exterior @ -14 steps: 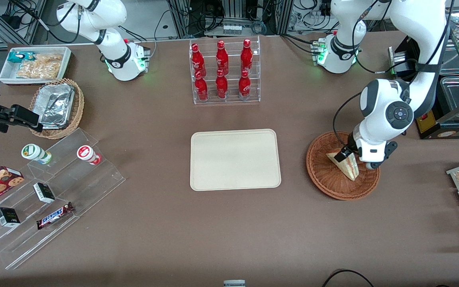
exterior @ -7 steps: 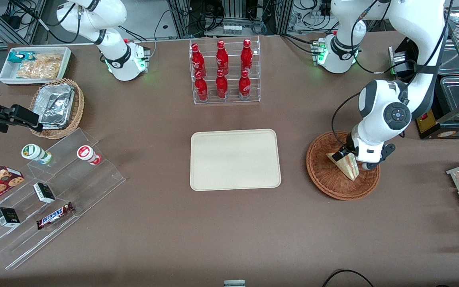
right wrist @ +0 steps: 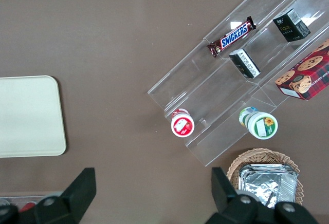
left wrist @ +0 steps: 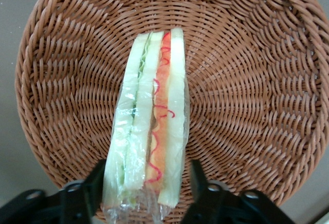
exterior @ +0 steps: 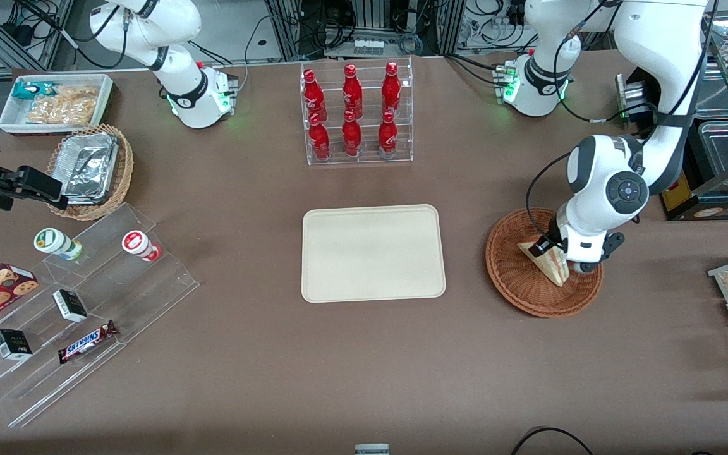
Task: Place sandwich from basket to tray
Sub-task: 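Lower the left gripper and close it on the sandwich's wrapped end, then lift the sandwich and carry it with the left gripper over the tray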
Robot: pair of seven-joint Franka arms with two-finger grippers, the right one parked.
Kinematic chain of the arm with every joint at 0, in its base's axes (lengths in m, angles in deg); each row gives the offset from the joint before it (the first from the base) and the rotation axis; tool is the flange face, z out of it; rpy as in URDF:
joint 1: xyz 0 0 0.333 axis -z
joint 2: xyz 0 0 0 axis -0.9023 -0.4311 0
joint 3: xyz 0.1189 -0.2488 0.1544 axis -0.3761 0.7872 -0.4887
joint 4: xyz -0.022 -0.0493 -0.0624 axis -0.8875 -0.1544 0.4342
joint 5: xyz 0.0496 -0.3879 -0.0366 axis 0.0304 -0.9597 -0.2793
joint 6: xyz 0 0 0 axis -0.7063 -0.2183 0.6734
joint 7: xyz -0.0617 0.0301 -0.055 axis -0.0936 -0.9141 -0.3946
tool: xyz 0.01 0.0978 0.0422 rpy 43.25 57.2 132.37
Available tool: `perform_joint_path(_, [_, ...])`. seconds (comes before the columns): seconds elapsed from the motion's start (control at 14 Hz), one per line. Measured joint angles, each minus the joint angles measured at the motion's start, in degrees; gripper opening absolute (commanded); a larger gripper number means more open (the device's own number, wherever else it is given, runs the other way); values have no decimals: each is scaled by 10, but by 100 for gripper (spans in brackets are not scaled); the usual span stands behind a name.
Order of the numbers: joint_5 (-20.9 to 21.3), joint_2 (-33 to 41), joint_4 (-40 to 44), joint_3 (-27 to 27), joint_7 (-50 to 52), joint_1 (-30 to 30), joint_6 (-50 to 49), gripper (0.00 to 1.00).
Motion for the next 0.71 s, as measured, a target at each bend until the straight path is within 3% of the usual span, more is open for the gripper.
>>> perform_joint_path(0.29, [0, -2, 4, 0, -11, 0, -4, 1])
perform_joint_path(0.71, [0, -3, 122, 6, -89, 21, -160, 2])
